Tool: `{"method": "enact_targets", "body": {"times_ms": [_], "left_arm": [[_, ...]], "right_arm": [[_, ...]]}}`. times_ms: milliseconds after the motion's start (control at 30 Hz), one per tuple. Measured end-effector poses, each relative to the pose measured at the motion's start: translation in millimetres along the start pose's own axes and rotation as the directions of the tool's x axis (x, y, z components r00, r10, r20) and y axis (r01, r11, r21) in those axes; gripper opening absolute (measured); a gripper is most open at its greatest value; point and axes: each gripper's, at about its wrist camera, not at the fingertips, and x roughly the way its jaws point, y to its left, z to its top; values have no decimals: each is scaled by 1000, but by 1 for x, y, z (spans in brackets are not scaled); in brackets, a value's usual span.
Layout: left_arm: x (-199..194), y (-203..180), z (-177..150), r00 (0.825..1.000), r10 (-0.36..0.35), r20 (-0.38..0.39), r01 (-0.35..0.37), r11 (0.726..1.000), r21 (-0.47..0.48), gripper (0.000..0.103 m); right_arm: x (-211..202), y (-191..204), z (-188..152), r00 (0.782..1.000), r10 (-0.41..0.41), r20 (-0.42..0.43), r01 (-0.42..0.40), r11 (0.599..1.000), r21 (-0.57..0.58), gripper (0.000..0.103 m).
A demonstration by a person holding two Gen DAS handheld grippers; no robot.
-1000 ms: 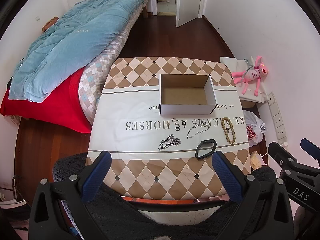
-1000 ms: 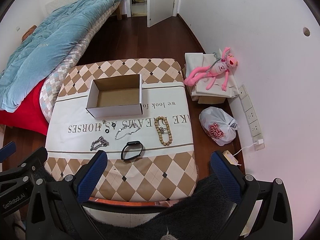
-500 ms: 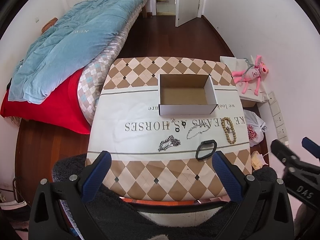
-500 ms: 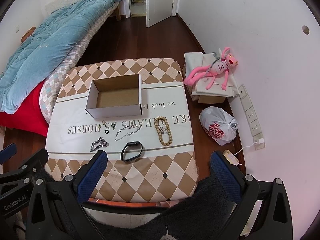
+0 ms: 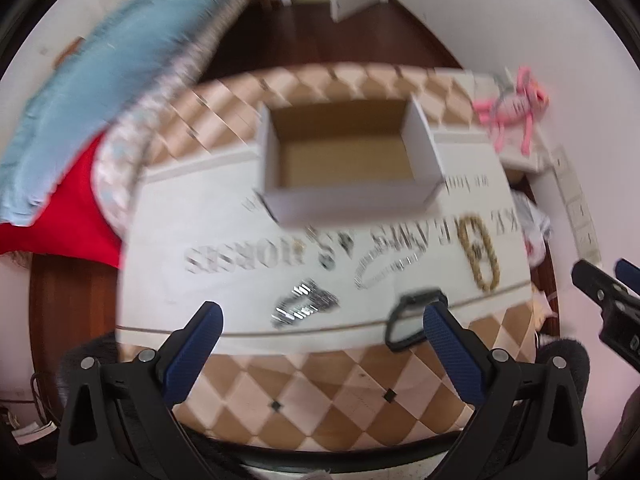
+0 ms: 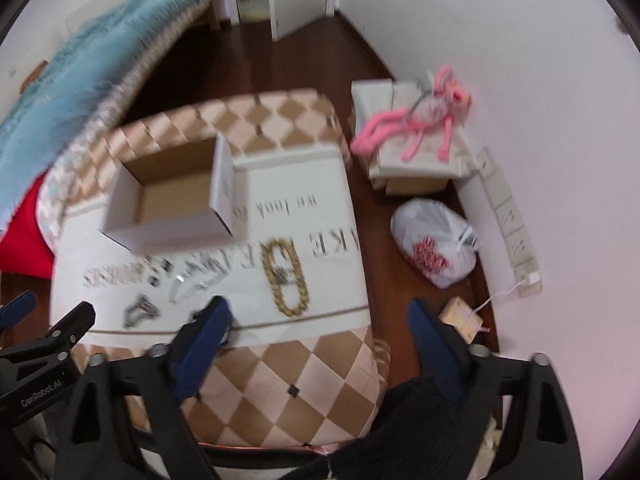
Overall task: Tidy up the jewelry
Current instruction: 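Grasp the black watch with the left tool while the right tool grasps the wooden bead bracelet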
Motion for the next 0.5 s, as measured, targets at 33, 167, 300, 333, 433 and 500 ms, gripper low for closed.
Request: {"method": "enact_targets", "body": {"times_ms": [33, 167, 300, 333, 433, 500], "left_arm": [[12, -4, -2, 1000, -15, -21, 15, 1000, 4, 102], [57, -21, -10, 993, -48, -108, 52, 998, 28, 93], [91, -35, -12, 982, -66, -177, 76, 996, 47, 77], [95, -37, -11, 981, -67, -184, 78, 996, 51, 77], [106, -46, -9, 979, -86, -186, 100, 993, 66, 76], [112, -51, -7, 976, -103, -193, 118, 990, 71, 53]], "right_arm": [[10, -1, -3, 1000, -1, -18, 1, 1000, 5, 79], [56, -11, -14, 997, 16, -82, -15, 1000, 17, 71], [86, -13, -18, 991, 40, -131, -36, 999, 29, 68], [91, -13, -18, 989, 42, -139, -38, 999, 32, 68], [106, -12, -18, 986, 46, -163, -40, 998, 39, 65], [117, -11, -16, 984, 47, -174, -39, 998, 49, 65]]}}
